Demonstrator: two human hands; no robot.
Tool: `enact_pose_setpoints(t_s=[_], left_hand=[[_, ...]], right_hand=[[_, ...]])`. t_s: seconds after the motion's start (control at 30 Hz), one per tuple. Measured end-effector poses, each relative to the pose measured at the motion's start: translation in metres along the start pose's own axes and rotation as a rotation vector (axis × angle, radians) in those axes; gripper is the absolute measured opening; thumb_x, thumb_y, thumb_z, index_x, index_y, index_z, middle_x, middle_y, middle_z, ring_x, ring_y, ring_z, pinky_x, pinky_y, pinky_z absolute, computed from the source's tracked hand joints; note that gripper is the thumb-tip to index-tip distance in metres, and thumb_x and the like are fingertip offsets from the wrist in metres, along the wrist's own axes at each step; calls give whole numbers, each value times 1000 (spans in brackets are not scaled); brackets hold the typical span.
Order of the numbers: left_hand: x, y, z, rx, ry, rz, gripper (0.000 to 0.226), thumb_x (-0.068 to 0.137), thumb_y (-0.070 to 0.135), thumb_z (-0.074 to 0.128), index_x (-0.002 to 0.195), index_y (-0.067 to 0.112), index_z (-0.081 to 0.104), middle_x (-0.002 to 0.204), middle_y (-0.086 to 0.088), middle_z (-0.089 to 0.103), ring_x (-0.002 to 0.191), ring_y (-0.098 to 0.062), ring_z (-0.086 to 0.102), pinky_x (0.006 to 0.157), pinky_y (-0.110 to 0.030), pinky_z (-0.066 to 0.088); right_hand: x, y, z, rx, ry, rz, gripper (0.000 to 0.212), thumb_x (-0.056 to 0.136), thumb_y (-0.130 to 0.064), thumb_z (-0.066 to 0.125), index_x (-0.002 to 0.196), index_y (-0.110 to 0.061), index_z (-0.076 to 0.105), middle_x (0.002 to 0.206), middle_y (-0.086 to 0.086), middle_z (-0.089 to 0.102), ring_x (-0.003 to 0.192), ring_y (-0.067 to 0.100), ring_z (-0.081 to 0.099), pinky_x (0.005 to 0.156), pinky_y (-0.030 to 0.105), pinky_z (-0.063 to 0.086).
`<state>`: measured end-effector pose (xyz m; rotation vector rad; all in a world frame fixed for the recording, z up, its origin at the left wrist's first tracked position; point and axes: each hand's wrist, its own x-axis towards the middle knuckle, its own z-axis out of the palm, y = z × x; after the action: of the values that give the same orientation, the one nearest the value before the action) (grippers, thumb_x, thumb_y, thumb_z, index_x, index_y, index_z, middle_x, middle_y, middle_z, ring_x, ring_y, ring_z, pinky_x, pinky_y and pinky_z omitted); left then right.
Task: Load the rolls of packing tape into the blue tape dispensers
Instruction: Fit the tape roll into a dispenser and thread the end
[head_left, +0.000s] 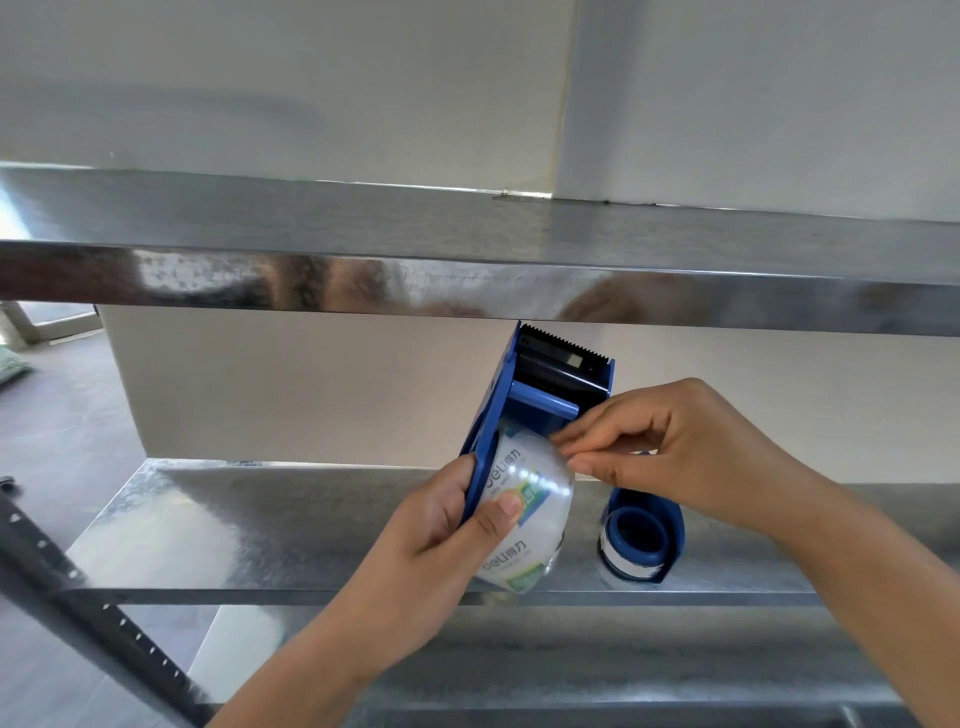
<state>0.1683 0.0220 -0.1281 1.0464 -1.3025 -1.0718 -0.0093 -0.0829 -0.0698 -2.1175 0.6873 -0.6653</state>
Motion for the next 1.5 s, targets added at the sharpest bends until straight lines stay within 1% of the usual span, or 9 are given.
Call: enact_pose_setpoints(t_s=[0.53,0.7,0.87,0.97,1.07,1.17,1.27,1.33,1.5], left_hand=[[-1,-1,0,25,0,-7,25,88,24,50,103,8,61,99,-23,65,86,-22,63,73,-26,53],[-1,1,1,22,-10,-9,22,88,24,50,101,13,62,96,-15,68,85,-14,65,72,-21,54],[-2,2,3,14,6,-11,22,86,25,50,100,14,63,97,-16,68,85,-23,66,71,-22,55],[-1,5,3,-32,12,-5,26,84,25,50,101,11,63,95,-4,73,83,-9,68,68,-18,54],[0,4,5,-99,29,-29,27,82,26,51,100,12,65,96,-2,75,85,-10,68,72,-24,56],[-2,-1,7,-145,69,-22,21,81,31,56,95,22,68,98,0,75,88,-11,68,75,-28,56],[-3,-3,9,-172,73,-3,29,74,40,56,98,28,69,103,-1,74,95,-14,69,79,-32,57],[-3,-4,10,-170,68,19,32,75,40,55,101,26,68,105,-3,74,97,-15,68,80,-31,57],[-4,-5,13,-120,70,68,30,81,36,53,106,25,65,108,-3,73,101,-16,68,80,-27,55]], right_hand=[[-1,2,-1,48,-14,20,20,60,-21,74,79,-13,76,96,-12,73,86,4,71,79,13,53],[-3,1,-1,46,9,16,21,57,-24,75,78,-18,76,96,-16,72,85,1,70,77,9,51],[-8,3,1,-24,27,-29,19,62,-31,74,80,-26,75,100,-17,70,89,-2,68,79,9,50],[-12,5,9,-157,153,-160,10,76,-30,72,86,-28,72,97,-12,71,92,2,66,77,10,50],[-20,8,19,-109,340,-264,19,72,-16,52,82,-20,68,86,-7,65,80,9,63,67,15,50],[-24,4,23,240,461,5,14,62,-10,47,64,-16,59,60,3,58,51,13,52,48,20,43],[-24,2,34,417,254,321,23,82,-20,54,60,-17,62,55,6,55,41,16,44,37,22,36],[-26,0,42,471,210,402,29,88,-20,55,61,-19,65,54,5,55,40,15,45,36,22,36],[-27,-8,46,615,183,455,18,68,-30,62,60,-14,64,51,1,54,38,11,41,35,20,35]])
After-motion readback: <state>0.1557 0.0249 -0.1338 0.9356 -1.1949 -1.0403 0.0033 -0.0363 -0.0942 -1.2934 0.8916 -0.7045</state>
